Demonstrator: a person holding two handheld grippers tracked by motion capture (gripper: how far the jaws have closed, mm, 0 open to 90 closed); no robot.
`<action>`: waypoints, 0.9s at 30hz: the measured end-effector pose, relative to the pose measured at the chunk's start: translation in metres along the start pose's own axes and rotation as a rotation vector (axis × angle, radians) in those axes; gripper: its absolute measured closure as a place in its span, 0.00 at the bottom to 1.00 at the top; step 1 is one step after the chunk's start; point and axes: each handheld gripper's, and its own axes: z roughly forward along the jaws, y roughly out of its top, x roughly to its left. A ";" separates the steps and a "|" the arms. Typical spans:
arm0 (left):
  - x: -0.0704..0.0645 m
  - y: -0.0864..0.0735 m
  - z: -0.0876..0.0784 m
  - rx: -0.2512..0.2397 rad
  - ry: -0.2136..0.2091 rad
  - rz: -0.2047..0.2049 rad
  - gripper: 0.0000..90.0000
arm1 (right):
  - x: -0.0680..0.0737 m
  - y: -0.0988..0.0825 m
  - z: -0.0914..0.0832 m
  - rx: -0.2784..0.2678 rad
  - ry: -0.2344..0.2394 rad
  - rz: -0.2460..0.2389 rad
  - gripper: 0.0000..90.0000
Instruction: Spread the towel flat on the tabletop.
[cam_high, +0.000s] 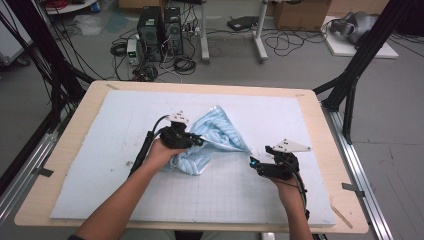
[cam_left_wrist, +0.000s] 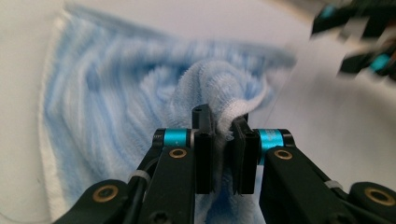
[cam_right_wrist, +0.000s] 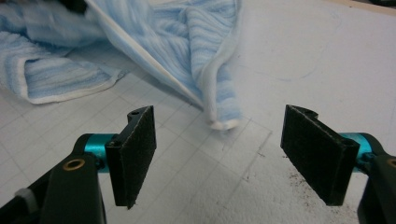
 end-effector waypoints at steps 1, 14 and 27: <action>0.002 0.002 -0.004 -0.028 -0.003 -0.023 0.90 | 0.000 0.000 0.000 0.000 0.000 0.000 0.29; 0.053 -0.002 -0.067 -0.183 0.286 -0.223 0.91 | 0.009 0.005 0.014 0.006 0.035 -0.011 0.29; 0.085 -0.045 -0.103 -0.183 0.448 -0.343 0.90 | 0.027 0.010 0.032 0.020 0.089 -0.036 0.31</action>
